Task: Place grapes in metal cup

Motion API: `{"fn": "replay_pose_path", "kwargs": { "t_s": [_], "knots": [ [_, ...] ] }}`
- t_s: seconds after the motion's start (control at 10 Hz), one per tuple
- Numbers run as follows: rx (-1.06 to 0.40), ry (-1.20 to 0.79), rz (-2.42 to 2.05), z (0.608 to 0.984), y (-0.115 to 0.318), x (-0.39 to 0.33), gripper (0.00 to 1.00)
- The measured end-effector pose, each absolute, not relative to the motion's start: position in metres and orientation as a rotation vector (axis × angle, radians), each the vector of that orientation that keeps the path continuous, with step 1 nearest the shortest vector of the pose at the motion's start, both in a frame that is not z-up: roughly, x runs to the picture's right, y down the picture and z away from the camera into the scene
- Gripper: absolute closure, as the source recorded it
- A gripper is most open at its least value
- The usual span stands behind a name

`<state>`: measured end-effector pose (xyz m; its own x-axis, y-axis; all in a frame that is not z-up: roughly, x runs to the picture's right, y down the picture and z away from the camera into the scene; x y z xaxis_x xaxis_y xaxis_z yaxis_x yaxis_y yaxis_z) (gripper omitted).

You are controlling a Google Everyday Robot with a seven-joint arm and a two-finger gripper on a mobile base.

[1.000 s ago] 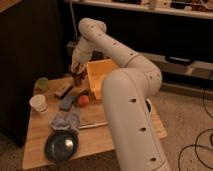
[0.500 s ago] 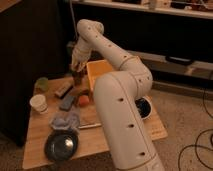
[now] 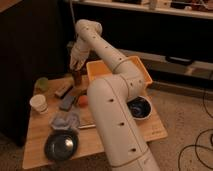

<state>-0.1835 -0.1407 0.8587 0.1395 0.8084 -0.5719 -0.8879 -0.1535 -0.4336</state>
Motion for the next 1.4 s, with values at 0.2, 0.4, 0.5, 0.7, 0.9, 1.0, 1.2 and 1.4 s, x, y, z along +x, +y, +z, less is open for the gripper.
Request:
{"fn": "replay_pose_path", "kwargs": {
  "t_s": [0.2,0.4,0.5,0.7,0.9,1.0,1.2,1.4],
  "knots": [
    [-0.873,0.109,1.475,0.864,-0.143,-0.189,1.0],
    [-0.869,0.106,1.472,0.866,-0.144,-0.19,1.0],
    [-0.87,0.107,1.472,0.867,-0.144,-0.189,1.0],
    [-0.869,0.106,1.472,0.866,-0.144,-0.189,1.0],
    [-0.869,0.107,1.472,0.866,-0.144,-0.189,1.0],
    [-0.851,0.094,1.476,0.871,-0.148,-0.19,1.0],
    [-0.781,0.048,1.503,0.881,-0.155,-0.19,1.0],
    [-0.759,0.016,1.517,0.878,-0.156,-0.189,1.0]
  ]
}}
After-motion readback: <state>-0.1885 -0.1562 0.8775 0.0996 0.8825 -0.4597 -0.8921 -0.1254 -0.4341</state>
